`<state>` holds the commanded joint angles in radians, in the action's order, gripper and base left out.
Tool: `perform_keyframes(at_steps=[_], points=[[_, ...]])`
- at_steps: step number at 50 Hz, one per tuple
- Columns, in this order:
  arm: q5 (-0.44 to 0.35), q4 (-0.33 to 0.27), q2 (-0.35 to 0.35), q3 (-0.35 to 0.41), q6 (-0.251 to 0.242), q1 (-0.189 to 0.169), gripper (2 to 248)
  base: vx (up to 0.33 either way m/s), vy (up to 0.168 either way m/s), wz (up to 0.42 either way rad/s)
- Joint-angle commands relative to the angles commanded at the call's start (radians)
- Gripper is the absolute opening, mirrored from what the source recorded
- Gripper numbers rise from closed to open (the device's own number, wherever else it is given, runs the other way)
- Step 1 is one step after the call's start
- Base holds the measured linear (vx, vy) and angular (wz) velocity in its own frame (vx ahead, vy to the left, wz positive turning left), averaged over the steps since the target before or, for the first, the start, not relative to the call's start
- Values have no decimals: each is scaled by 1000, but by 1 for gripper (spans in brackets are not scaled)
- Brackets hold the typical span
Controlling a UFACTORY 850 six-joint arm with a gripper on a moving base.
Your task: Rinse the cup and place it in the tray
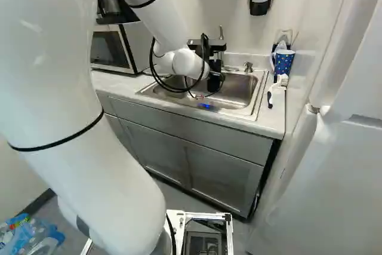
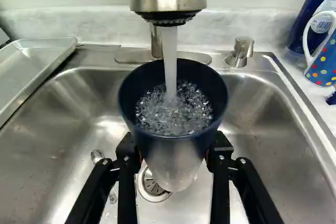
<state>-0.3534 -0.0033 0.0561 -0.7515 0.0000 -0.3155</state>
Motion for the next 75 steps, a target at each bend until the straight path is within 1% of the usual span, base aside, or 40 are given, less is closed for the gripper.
perform_keyframes(at_steps=[45,53,75], points=[[0,0,-1,1,0,3,125,0,0,0],[0,0,0,0,0,23,125,0,0,0],[0,0,7,-7,0,94,125,0,0,0]])
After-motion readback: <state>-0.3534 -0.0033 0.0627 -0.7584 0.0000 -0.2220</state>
